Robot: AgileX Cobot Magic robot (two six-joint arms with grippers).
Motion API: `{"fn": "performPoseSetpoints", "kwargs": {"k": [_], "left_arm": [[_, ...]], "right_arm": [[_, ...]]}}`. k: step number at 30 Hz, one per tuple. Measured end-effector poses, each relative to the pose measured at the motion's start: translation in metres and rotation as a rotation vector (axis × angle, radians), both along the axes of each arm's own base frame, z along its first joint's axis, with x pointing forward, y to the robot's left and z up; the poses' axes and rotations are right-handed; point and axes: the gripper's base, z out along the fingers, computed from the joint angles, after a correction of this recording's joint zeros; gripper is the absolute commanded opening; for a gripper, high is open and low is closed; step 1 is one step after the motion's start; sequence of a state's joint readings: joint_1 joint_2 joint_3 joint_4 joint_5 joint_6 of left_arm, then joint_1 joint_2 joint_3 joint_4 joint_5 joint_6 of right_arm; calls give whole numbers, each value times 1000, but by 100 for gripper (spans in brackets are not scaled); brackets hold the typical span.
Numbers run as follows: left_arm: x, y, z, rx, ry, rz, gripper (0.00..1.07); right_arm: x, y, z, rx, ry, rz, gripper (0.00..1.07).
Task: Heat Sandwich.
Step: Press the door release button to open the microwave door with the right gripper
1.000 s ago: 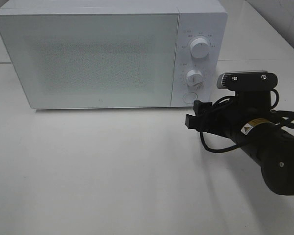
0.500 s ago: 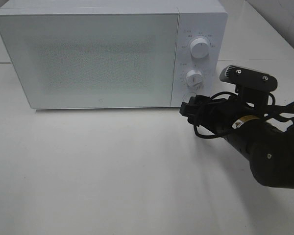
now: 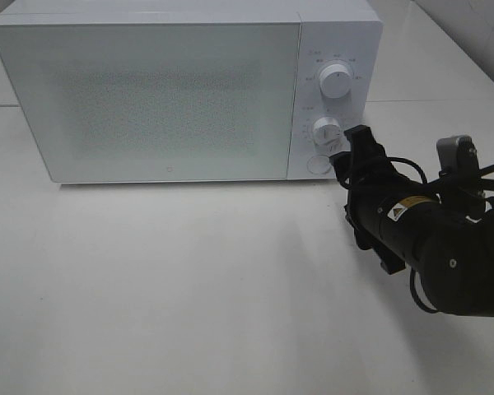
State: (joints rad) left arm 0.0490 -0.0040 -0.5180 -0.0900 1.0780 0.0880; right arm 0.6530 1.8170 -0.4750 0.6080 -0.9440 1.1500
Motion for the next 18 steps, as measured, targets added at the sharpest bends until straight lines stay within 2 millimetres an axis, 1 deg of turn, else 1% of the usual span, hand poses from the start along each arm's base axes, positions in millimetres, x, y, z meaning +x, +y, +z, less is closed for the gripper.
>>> {"fn": "performPoseSetpoints", "kwargs": {"k": [1,3,4,5,7,8,9,10,12,13,18], "left_arm": [[0,0,0,0,0,0,98],[0,0,0,0,0,0,98],[0,0,0,0,0,0,98],[0,0,0,0,0,0,98],[0,0,0,0,0,0,98],[0,0,0,0,0,0,98],[0,0,0,0,0,0,98],[0,0,0,0,0,0,98],[0,0,0,0,0,0,98],[0,0,0,0,0,0,98],[0,0,0,0,0,0,98]], "right_arm": [[0,0,0,0,0,0,60],[0,0,0,82,13,-38,55],[0,0,0,151,24,-72,48],[0,0,0,151,24,-72,48],[0,0,0,211,33,-102,40],[0,0,0,245,39,-118,35],[0,0,0,252,40,-122,24],[0,0,0,252,40,-122,24],[0,0,0,261,42,-127,13],[0,0,0,262,42,-127,1],[0,0,0,262,42,-129,0]]}}
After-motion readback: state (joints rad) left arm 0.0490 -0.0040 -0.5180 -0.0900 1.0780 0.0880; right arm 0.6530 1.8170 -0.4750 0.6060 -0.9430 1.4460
